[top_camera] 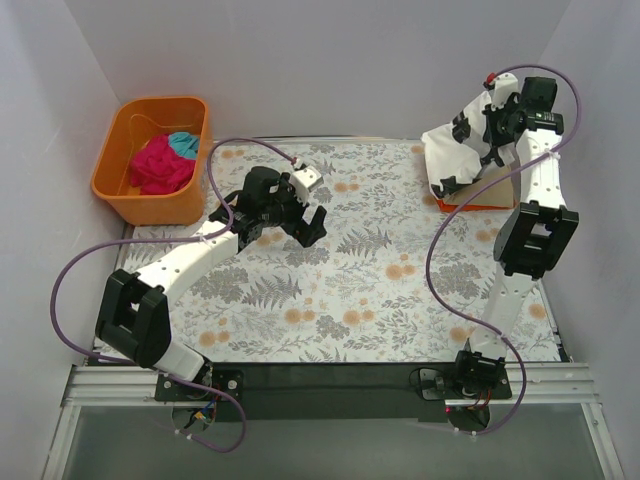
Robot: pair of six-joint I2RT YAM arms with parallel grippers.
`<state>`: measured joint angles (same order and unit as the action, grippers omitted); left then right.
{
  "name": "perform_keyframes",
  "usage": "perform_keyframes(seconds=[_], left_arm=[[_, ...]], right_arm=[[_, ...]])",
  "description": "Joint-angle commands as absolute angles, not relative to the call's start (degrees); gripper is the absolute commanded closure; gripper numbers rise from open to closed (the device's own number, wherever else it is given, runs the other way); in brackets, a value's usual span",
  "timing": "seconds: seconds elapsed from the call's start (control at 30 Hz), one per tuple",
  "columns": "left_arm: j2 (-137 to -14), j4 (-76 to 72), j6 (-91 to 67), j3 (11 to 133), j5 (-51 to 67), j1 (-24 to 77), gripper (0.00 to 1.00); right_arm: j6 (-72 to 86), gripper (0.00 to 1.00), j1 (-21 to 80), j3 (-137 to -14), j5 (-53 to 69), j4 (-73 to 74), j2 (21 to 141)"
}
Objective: Fold and stack the t-shirts
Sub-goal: Neatly place the folded tshirt to the corner
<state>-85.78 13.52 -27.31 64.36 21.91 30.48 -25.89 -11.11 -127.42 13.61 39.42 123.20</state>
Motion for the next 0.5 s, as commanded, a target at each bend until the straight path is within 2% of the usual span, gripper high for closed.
perform_keyframes(seconds=[0.0,0.47], left_arm=[[-85.2,14.1,-27.5,66.9,22.9,30.3,0.04],[-86.4,15.6,-27.7,68.4,23.0,30.2,0.04]], right_arm=[[-29.0,0.99,-12.5,-128.0,14.0,35.0,124.5],[-33.1,0.99,-13.7,-123.8,11.6,29.4,130.2]])
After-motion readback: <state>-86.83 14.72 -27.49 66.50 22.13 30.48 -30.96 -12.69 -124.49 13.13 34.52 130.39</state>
